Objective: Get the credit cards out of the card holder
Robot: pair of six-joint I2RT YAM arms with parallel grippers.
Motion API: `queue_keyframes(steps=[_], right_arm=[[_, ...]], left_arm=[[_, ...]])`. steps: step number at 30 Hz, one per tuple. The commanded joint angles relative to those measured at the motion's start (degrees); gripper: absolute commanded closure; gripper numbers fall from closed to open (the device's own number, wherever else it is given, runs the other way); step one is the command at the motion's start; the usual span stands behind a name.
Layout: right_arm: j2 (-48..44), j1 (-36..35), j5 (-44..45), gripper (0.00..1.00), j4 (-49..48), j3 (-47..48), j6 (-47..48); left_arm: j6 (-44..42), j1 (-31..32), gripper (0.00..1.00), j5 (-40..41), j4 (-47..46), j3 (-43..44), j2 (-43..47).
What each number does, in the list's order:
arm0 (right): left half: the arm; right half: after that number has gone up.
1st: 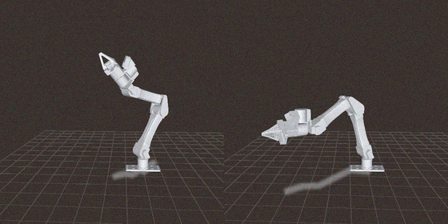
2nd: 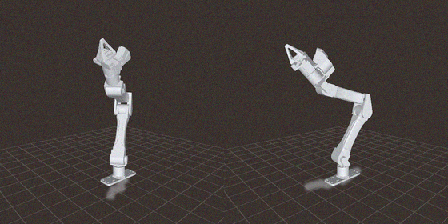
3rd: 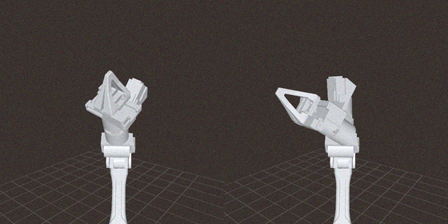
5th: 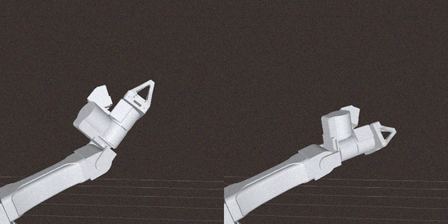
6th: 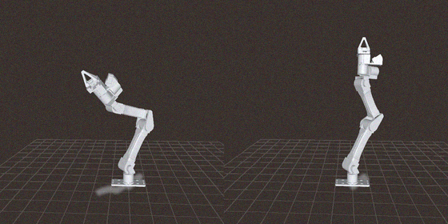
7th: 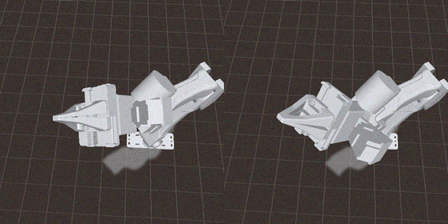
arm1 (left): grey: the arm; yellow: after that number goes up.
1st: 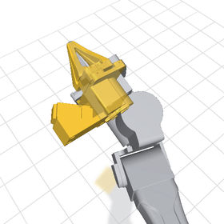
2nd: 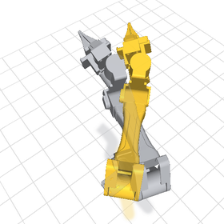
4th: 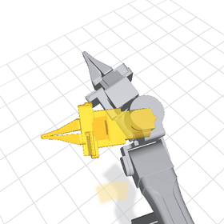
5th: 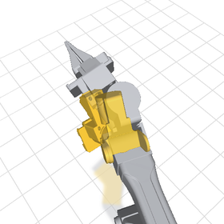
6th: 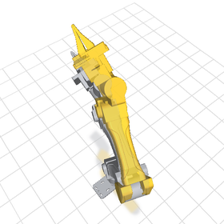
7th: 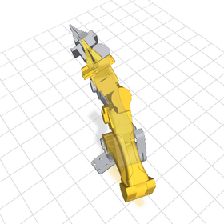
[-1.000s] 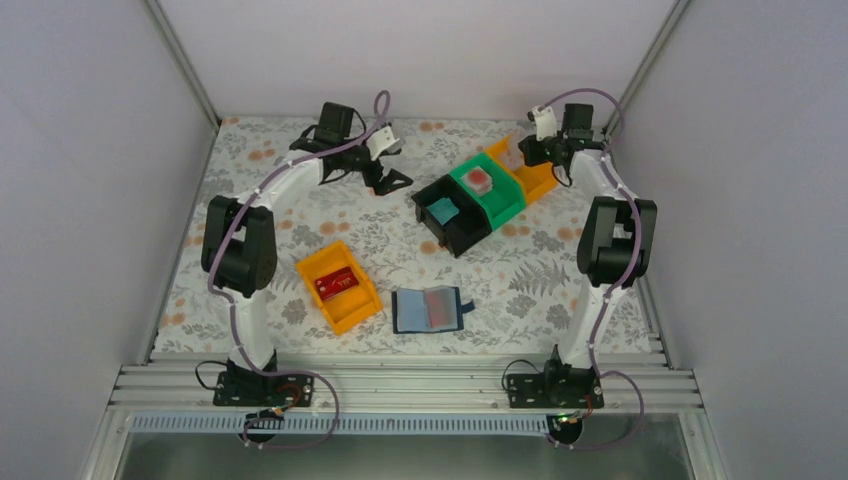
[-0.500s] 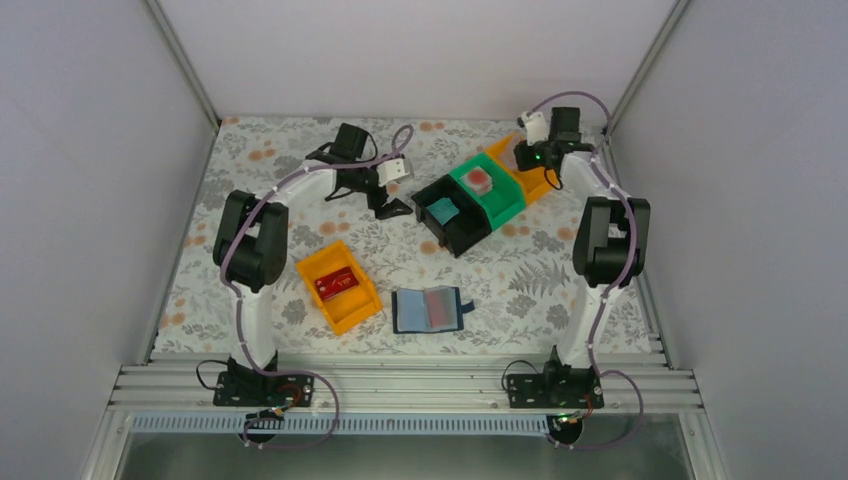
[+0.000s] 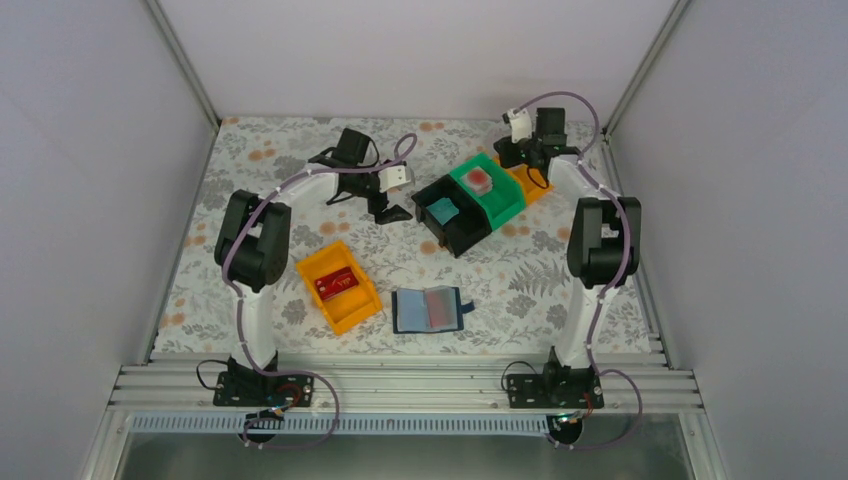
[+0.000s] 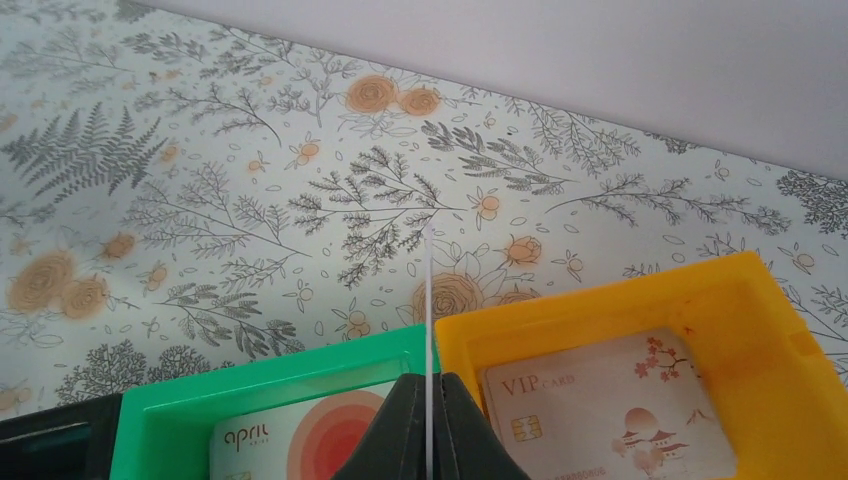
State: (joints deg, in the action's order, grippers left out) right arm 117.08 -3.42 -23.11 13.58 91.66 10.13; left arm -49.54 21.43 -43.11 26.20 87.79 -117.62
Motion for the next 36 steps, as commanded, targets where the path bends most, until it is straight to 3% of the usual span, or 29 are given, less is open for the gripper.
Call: queue_keyframes(steps=[1, 9, 15, 20, 28, 36], right_arm=[[0.0, 2.7, -7.0, 0.96, -6.6, -1.8, -3.2], [-5.8, 8.5, -13.0, 0.96, -10.7, -6.6, -4.0], [0.3, 9.8, -9.9, 0.96, -3.2, -4.2, 0.3], [2.9, 9.7, -12.8, 0.96, 2.4, 0.1, 2.2], [0.4, 9.3, -13.0, 0.96, 3.5, -5.6, 3.0], [6.9, 9.3, -15.4, 0.96, 15.3, 5.9, 9.3]], left_arm=[[-2.0, 0.3, 0.00, -1.4, -1.1, -0.9, 0.7], [-1.9, 0.5, 0.00, -1.5, -1.0, -0.4, 0.2], [-4.0, 1.1, 0.01, -0.1, -1.1, -1.1, -0.2], [-4.2, 2.1, 0.03, 5.9, -5.8, -2.8, -0.8], [5.7, 3.2, 0.06, 10.7, -15.9, -1.9, -2.6], [5.0, 3.1, 0.07, 11.9, -15.6, -2.7, -2.9]])
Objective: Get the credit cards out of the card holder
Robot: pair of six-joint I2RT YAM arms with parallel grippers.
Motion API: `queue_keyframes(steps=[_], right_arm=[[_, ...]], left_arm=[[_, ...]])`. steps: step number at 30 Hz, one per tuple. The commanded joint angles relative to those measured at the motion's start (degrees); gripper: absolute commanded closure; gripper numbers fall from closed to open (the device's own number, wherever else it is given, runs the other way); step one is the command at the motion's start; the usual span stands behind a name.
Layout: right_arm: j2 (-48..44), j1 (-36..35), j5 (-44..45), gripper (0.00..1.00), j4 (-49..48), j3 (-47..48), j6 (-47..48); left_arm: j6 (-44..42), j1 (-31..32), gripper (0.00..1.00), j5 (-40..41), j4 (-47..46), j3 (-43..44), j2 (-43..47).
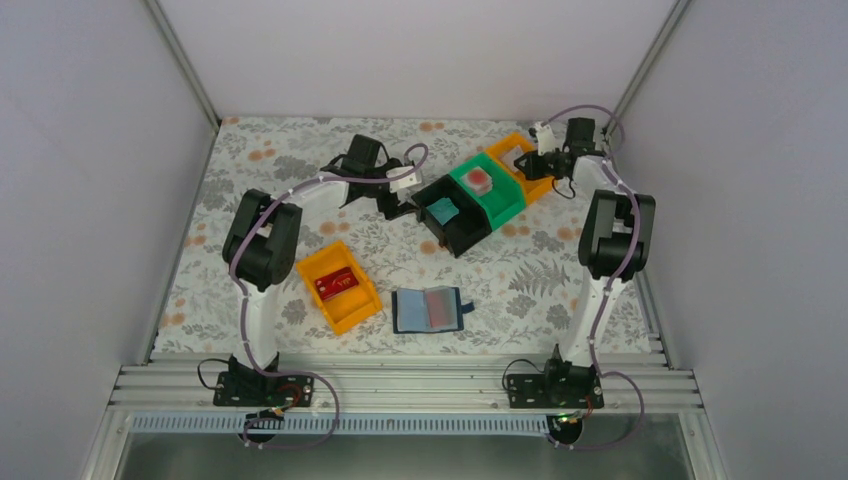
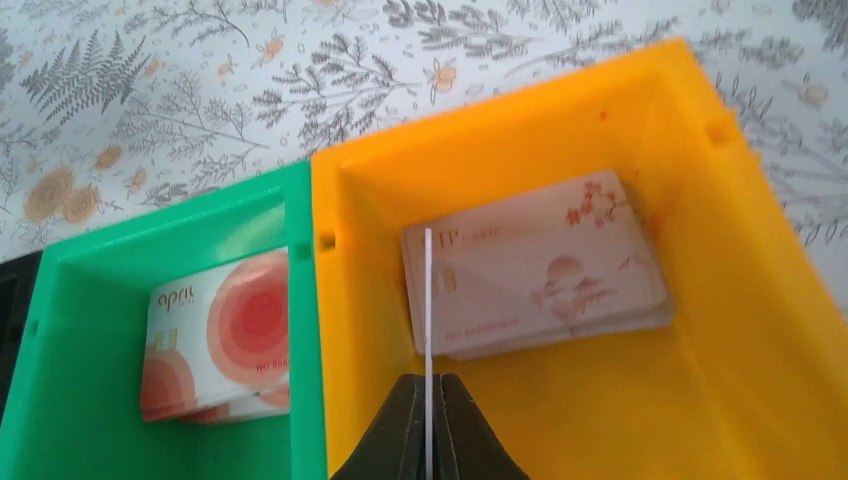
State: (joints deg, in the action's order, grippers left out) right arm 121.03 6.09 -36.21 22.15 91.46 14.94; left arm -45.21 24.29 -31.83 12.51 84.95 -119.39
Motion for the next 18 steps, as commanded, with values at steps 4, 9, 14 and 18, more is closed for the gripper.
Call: queue_keyframes(steps=[4, 9, 14, 18], right_arm=[[5.1, -0.2, -2.9, 0.96, 9.1, 8.1, 4.9], [7.8, -1.1, -5.3, 0.96, 9.7, 10.6, 3.8], [10.6, -1.6, -4.8, 0.96, 9.3, 15.9, 2.9], [12.7, -1.6, -2.6, 0.96, 10.8, 19.6, 2.4]], left_arm=[[4.0, 0.1, 0.07, 4.1, -4.0, 0.4, -1.3], [6.0, -0.1, 0.07, 8.0, -6.0, 0.2, -1.8], [6.7, -0.8, 0.07, 6.5, -5.8, 0.8, -1.9], [6.8, -0.9, 0.07, 3.5, -4.6, 0.5, -1.7]])
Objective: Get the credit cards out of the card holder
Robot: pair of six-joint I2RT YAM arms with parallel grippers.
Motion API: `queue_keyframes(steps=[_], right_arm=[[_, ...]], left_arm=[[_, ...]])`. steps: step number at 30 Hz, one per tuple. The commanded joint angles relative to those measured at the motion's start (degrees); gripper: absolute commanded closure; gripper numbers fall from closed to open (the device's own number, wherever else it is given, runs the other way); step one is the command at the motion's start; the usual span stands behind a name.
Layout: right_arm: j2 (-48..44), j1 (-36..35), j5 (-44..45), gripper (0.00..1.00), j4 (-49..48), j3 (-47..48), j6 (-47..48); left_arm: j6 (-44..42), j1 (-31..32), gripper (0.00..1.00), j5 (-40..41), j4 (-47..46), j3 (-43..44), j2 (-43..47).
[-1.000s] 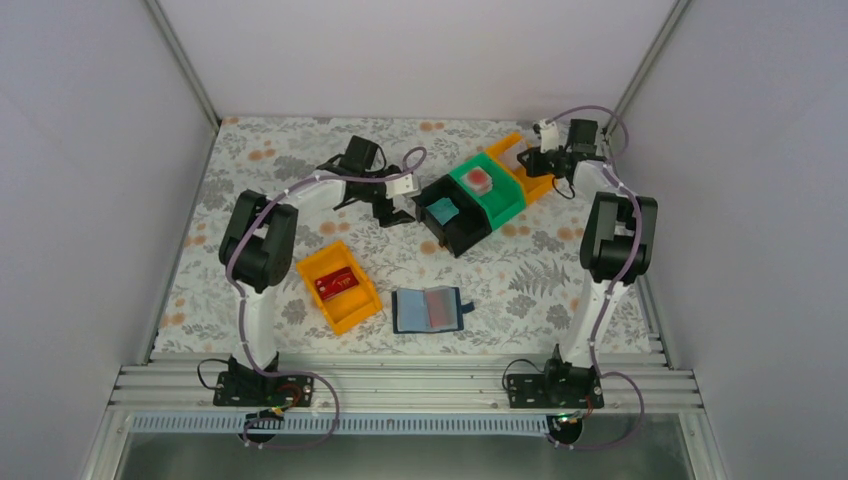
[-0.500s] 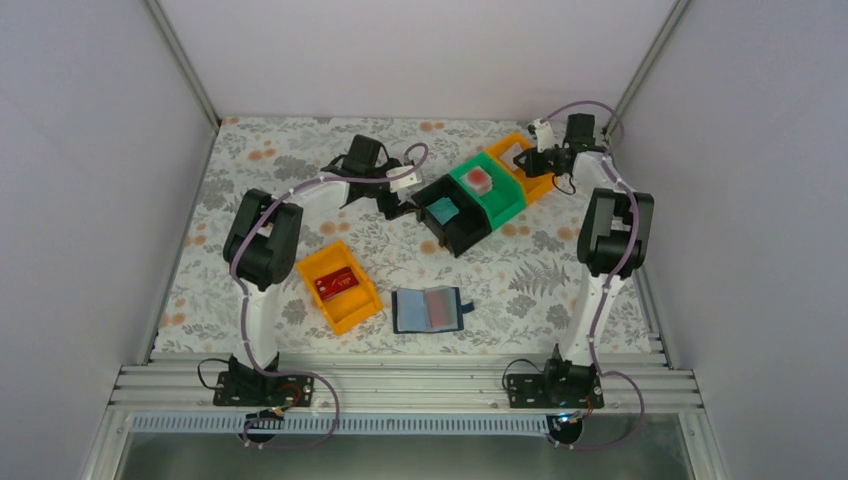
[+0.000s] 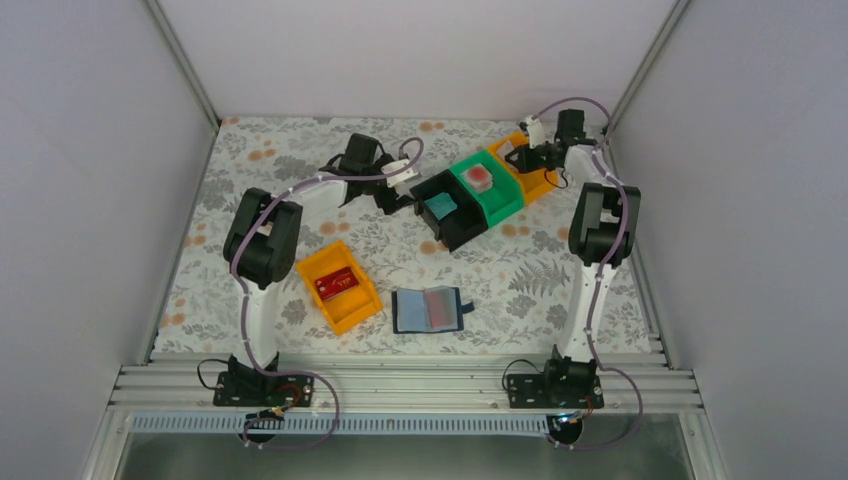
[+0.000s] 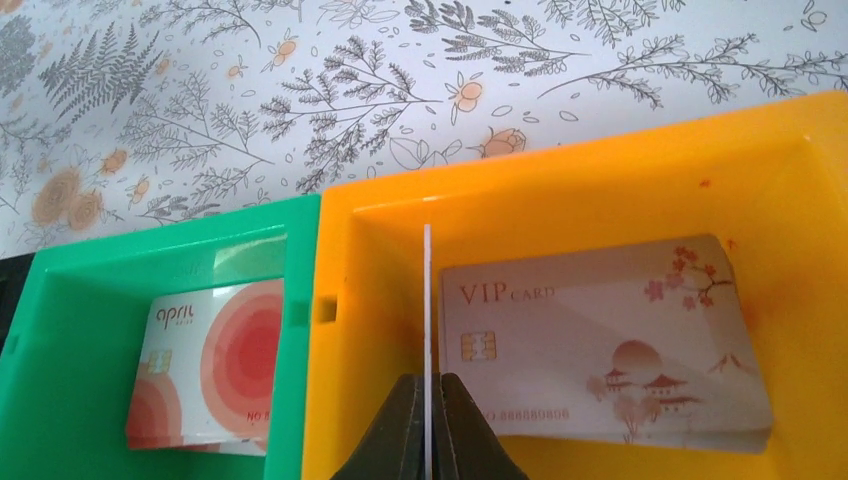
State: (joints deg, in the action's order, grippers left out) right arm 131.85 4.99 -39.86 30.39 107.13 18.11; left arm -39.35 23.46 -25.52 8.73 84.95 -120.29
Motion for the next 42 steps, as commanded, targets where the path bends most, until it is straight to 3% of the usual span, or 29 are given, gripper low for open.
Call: queue_keyframes(steps=[1, 5, 9, 12, 17, 25, 28, 31, 35, 42], right_arm=[[2.2, -0.5, 1.5, 0.96, 2.9, 4.4, -0.9], [3.1, -0.4, 2.7, 0.90, 3.7, 5.5, -1.2], [4.1, -0.5, 5.9, 0.58, 4.3, 8.1, -1.9], [5.2, -0.4, 8.2, 0.44, 4.0, 11.7, -3.8], [5.4, -0.5, 14.4, 0.39, 2.9, 13.8, -6.9], [3.1, -0.5, 17.6, 0.43, 0.5, 10.1, -7.8], [3.9, -0.6, 12.1, 0.62, 1.2, 12.3, -8.0], [4.1, -0.5, 5.6, 0.66, 2.8, 11.7, -8.3], [3.7, -0.6, 3.8, 0.68, 2.2, 7.1, -8.7], [2.4, -0.5, 0.3, 0.95, 1.4, 6.5, -9.9]], left_arm=[[1.2, -0.1, 0.07, -2.8, -0.9, 0.4, -0.8], [1.7, -0.1, 0.07, -2.7, -0.9, 0.6, -0.9], [1.7, -0.3, 0.07, -3.0, -0.8, 0.8, -0.9], [2.5, -0.4, 0.07, -3.6, -0.6, 0.9, -1.1], [3.9, -0.5, 0.07, -5.3, -0.1, 0.8, -1.1], [4.4, -0.5, 0.07, -5.2, 0.1, 0.9, -1.2], [4.2, -0.5, 0.07, -5.2, 0.1, 0.9, -1.1], [3.8, -0.5, 0.07, -4.9, 0.4, 0.8, -0.8], [3.6, -0.5, 0.07, -4.3, 0.7, 0.4, -0.6], [3.2, -0.6, 0.07, -4.5, 0.8, 0.6, -0.6]])
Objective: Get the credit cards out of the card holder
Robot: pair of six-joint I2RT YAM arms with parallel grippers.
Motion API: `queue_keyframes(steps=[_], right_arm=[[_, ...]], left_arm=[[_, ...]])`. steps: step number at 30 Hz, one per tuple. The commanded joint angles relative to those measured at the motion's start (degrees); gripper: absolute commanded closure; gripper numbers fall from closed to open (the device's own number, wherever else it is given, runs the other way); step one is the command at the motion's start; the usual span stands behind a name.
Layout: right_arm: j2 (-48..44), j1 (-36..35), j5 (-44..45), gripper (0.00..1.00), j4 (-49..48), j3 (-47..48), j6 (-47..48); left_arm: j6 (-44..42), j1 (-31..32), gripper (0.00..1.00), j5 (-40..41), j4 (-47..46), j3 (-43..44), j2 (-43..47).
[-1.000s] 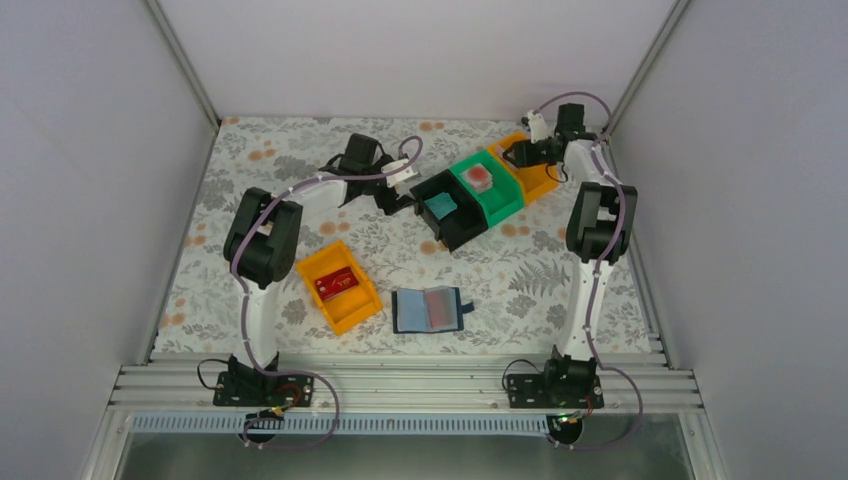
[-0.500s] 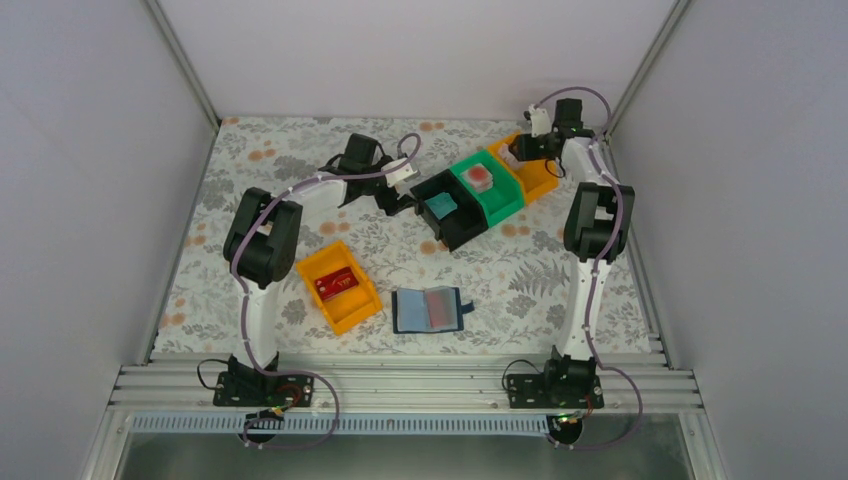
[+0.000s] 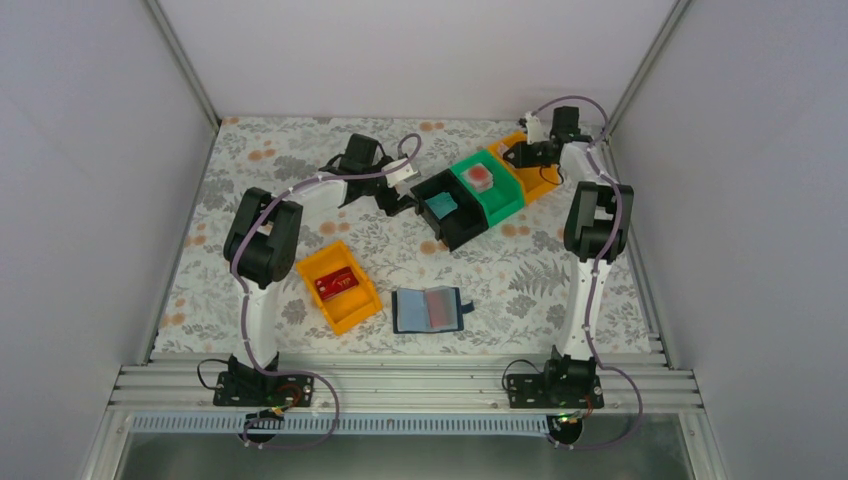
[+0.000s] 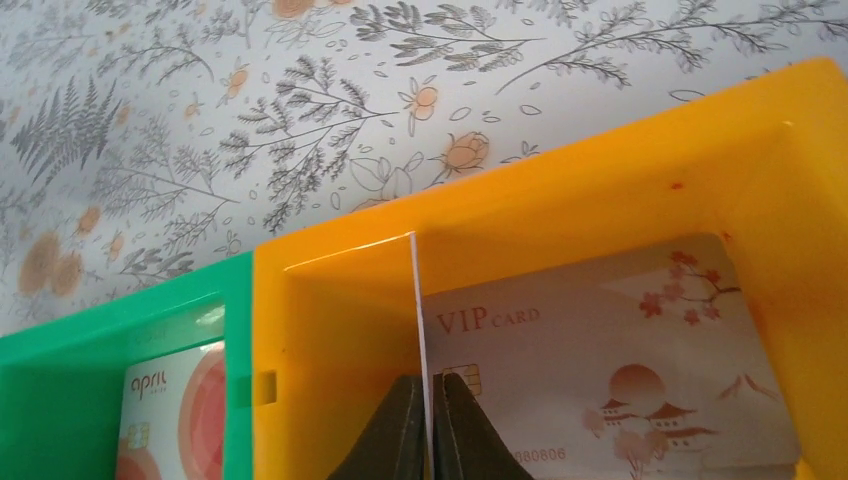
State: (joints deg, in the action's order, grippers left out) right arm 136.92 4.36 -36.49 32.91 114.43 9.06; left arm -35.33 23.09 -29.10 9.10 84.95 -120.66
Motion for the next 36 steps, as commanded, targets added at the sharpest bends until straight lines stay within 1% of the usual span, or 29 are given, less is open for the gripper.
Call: queue_keyframes(steps=[1, 5, 9, 13, 21, 30, 32, 35, 36], right_arm=[[-3.4, 0.3, -3.3, 0.96, -1.7, -1.1, -1.2], [-4.9, 1.0, -4.4, 0.96, -1.8, 0.1, -2.5], [-5.2, 3.2, -3.8, 0.96, -1.5, 0.9, -7.6], [-4.8, 4.9, -8.1, 0.96, -3.2, 0.8, -12.0], [1.1, 4.9, -12.3, 0.96, -0.8, 4.2, -13.2], [3.3, 4.6, -11.1, 0.96, -1.3, 4.8, -15.0], [4.1, 4.6, -11.4, 0.93, -2.0, 5.3, -15.9], [5.8, 4.6, -11.6, 0.86, -1.9, 7.3, -17.3], [6.2, 4.6, -10.7, 0.82, -1.8, 8.1, -18.0]], left_arm=[[-0.8, -0.2, 0.07, -0.8, 0.4, 0.6, -0.2], [-0.4, -0.2, 0.07, -0.8, 0.4, 0.2, -0.1], [-0.3, -0.2, 0.07, -0.8, 0.4, 0.0, 0.1], [-0.7, -0.3, 0.07, -0.8, 0.5, 0.2, 0.1], [-0.4, -0.4, 0.07, -0.8, 0.6, 0.1, 0.2], [-0.2, -0.4, 0.07, -0.8, 0.4, 0.2, 0.2], [-0.3, -0.4, 0.07, -0.8, 0.4, 0.3, 0.2], [-0.4, -0.4, 0.07, -0.7, 0.5, 0.1, 0.2], [-0.3, -0.4, 0.07, -0.8, 0.5, 0.0, 0.3]])
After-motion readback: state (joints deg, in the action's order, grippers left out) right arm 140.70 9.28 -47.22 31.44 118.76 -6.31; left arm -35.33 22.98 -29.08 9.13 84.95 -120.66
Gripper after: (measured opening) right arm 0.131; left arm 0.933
